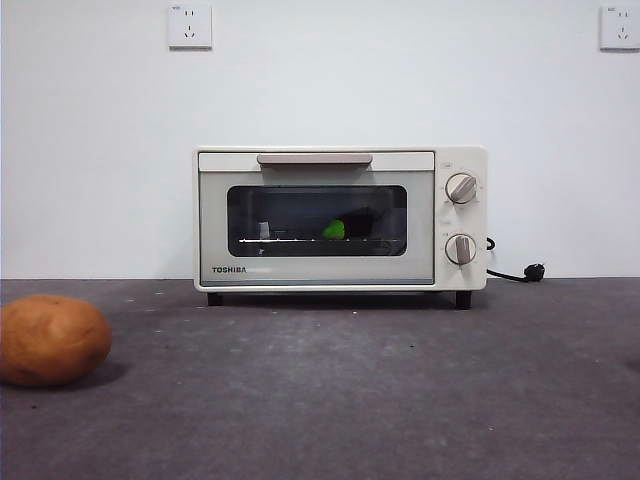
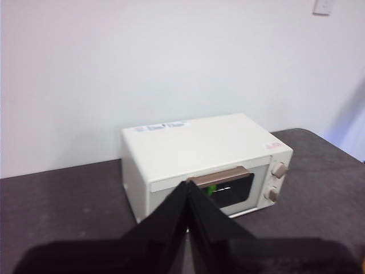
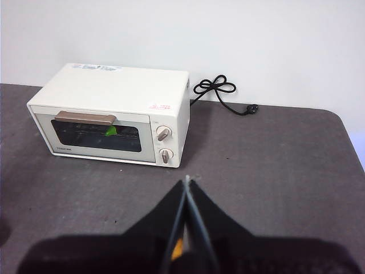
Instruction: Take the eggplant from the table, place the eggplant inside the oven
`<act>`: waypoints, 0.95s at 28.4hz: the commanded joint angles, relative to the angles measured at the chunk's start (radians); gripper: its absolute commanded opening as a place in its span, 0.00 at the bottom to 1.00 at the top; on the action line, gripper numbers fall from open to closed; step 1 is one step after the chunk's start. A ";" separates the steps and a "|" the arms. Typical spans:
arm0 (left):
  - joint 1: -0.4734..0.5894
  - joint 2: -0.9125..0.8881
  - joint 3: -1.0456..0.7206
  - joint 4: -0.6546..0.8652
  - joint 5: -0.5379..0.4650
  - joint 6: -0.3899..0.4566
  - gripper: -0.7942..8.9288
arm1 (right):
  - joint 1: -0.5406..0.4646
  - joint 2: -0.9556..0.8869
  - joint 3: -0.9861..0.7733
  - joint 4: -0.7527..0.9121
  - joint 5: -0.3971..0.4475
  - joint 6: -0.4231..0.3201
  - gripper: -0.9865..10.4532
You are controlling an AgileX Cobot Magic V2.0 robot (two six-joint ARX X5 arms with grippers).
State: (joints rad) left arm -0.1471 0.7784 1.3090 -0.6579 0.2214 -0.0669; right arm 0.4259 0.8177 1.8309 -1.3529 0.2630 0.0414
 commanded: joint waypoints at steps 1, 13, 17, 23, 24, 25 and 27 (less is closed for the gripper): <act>-0.003 -0.011 0.003 -0.010 -0.009 0.015 0.08 | 0.001 -0.002 -0.003 -0.023 0.003 0.010 0.09; -0.003 -0.016 0.003 -0.023 -0.006 0.014 0.08 | 0.001 -0.002 -0.003 -0.023 0.003 0.010 0.09; -0.003 -0.016 0.003 -0.022 -0.005 0.015 0.08 | 0.001 -0.002 -0.003 -0.023 0.003 0.010 0.09; -0.003 -0.017 0.003 -0.052 -0.005 0.014 0.08 | 0.001 -0.002 -0.003 -0.023 0.003 0.010 0.09; -0.003 -0.017 0.003 -0.062 -0.003 0.014 0.08 | 0.001 -0.002 -0.003 -0.023 0.003 0.010 0.09; -0.003 -0.017 0.003 -0.075 0.000 0.014 0.08 | 0.001 -0.002 -0.003 -0.023 0.003 0.010 0.09; -0.003 -0.016 0.003 -0.097 0.023 0.014 0.08 | 0.001 -0.002 -0.003 -0.023 0.003 0.010 0.09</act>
State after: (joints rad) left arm -0.1471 0.7647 1.3090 -0.7547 0.2337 -0.0669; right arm 0.4259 0.8177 1.8305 -1.3529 0.2626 0.0414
